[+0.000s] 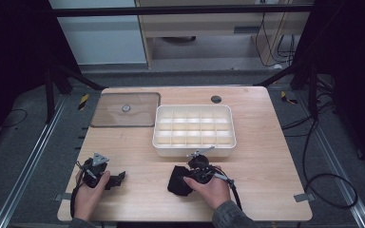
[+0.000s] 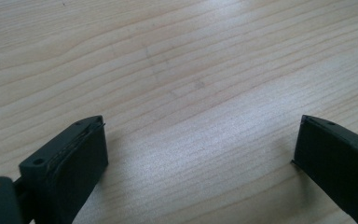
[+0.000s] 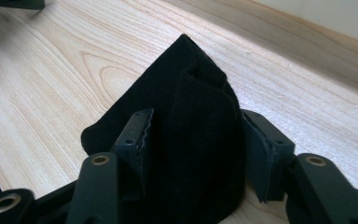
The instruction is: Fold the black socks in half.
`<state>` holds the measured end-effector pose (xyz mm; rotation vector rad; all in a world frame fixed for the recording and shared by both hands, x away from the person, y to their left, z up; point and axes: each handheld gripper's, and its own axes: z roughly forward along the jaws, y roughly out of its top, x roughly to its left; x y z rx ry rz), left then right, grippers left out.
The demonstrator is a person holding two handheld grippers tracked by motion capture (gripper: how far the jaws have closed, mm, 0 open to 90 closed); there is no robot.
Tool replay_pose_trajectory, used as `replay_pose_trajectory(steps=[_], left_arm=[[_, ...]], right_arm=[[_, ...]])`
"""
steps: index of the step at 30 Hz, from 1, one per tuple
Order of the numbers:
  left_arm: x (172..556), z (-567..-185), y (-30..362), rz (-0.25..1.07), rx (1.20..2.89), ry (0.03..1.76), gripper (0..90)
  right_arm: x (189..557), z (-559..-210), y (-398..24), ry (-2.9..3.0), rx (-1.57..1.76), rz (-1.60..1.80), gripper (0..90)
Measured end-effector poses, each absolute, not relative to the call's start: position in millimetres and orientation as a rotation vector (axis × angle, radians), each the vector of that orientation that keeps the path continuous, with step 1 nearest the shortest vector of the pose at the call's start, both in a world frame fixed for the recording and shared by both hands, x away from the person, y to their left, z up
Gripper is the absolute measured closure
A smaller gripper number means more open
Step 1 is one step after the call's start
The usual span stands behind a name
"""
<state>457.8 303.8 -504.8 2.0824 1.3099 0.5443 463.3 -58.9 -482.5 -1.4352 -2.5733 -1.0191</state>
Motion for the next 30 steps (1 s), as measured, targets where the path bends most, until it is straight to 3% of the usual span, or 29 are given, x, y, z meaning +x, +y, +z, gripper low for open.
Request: replay_pose_trajectory(steps=[11,21,30], left_arm=[[457.5,-508.4,304.6,0.559,2.059,1.287,0.0],[458.1,-508.7,304.1,0.557,2.052,1.287,0.0],[458.2,-508.6,304.3,0.557,2.053,1.286,0.0]], right_arm=[[462.1,-484.9,-61.0,-2.538,-1.410,-1.048,54.7],[460.9,-484.1,-61.8,-2.505,-1.404,-1.051,66.7],[459.7,-477.1,-62.5,-2.555,-1.384,-1.045,70.0]])
